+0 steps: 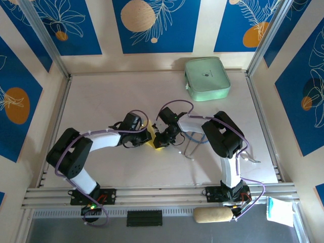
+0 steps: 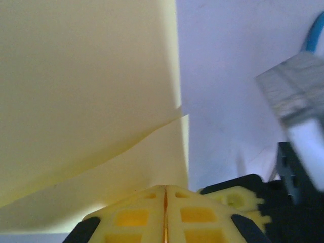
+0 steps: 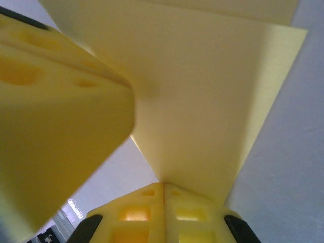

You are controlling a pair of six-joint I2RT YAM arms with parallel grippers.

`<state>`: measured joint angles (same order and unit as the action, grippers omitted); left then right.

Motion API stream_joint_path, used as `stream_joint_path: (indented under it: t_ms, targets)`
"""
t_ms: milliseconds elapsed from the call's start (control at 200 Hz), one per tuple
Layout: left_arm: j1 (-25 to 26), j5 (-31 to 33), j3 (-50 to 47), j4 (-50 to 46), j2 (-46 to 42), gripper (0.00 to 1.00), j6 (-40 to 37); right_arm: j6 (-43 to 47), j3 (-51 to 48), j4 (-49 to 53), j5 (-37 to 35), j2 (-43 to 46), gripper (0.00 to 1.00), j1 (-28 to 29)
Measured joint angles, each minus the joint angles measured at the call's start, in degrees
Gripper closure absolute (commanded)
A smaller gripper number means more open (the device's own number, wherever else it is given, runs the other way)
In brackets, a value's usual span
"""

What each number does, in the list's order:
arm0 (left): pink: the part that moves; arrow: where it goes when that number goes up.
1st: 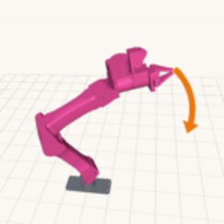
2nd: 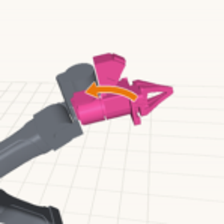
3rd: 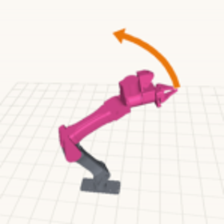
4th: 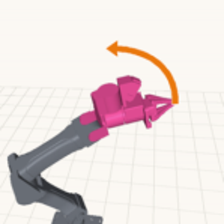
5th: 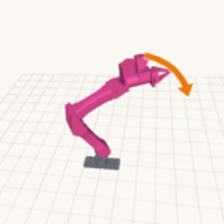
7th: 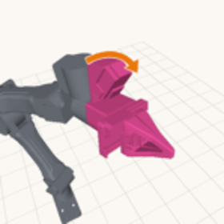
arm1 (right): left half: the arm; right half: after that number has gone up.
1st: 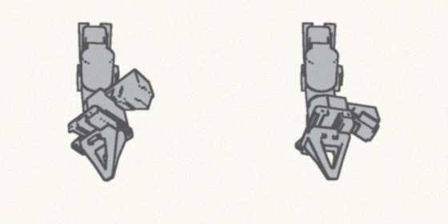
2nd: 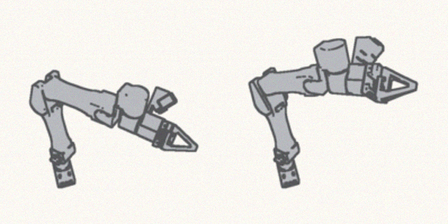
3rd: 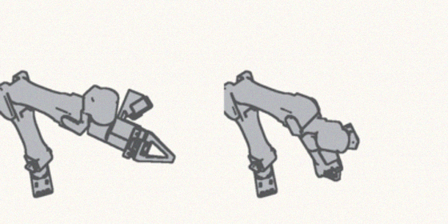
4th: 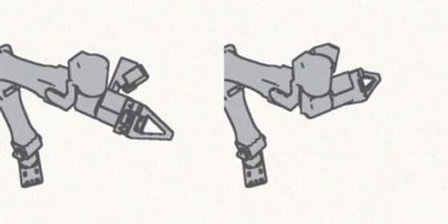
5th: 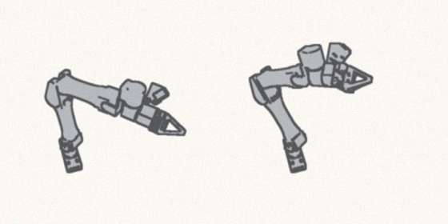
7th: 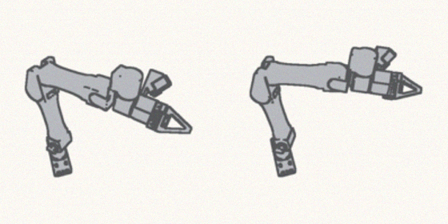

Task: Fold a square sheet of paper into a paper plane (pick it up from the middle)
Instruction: Third fold the triangle at the center of the table.

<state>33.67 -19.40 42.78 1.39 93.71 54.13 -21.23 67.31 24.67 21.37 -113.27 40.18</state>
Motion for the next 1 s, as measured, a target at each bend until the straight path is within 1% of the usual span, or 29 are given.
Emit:
stream_joint_path:
  t_ms: [150, 345, 510, 610, 740, 890, 1000]
  targets:
    - [0.1, 0.8, -0.1, -0.3, 2.0, 0.96, -0.3, 0.0, 0.0, 0.0, 0.6, -0.2, 1.00, -0.2]
    - [0.1, 2.2, -0.2, -0.2, 2.0, 1.00, -0.5, 0.0, -1.5, -2.0, 1.0, 0.5, 1.00, -0.4]
    - [0.0, 2.4, -1.5, 1.7, 1.7, 1.00, -0.4, 0.0, -6.4, -6.1, 1.2, 3.4, 1.00, -0.7]
    - [-0.1, 2.3, -1.8, 2.3, 1.7, 1.00, -0.5, 0.0, -9.8, -6.3, 1.2, 6.0, 1.00, -1.3]
    - [-0.1, 2.2, -1.8, 2.3, 1.7, 1.00, -0.5, 0.0, -12.0, -5.1, 0.8, 8.8, 0.99, -2.2]
    - [-0.2, 1.8, -1.7, 2.3, 1.7, 1.00, -0.5, -0.4, -11.3, -5.2, -0.3, 12.7, 0.99, -2.8]
    - [-0.2, 1.8, -1.6, 2.1, 1.7, 1.00, -0.5, -1.1, -8.2, -5.5, -1.3, 12.3, 0.99, -2.8]
